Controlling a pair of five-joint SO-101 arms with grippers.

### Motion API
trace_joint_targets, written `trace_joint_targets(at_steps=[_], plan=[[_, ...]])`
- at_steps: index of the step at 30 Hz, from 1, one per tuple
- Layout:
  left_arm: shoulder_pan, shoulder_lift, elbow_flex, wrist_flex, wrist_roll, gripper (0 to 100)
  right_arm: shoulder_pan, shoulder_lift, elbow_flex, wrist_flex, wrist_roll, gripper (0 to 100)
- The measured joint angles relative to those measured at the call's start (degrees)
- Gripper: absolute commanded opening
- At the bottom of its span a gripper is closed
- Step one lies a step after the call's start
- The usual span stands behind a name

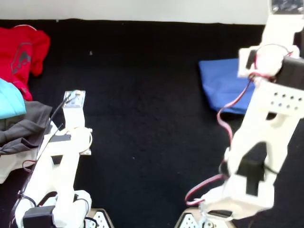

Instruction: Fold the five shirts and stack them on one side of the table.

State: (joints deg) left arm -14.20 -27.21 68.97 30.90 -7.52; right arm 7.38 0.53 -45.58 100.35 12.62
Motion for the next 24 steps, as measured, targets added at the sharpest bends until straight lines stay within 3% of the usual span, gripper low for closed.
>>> trace_joint_targets(at_steps=[6,16,24], plan=[[0.00,0.00,0.00,0.00,0.00,1,-5.01,-19.08,34.29,-4.22,0.00,19.5],[0.00,0.00,0.00,0.00,0.00,1,-5.45,-41.93,98.90,-41.14,-0.09,19.5],[0.00,0.00,0.00,0.00,0.00,1,-5.63,-45.80,124.22,-60.57,-0.09,19.5]])
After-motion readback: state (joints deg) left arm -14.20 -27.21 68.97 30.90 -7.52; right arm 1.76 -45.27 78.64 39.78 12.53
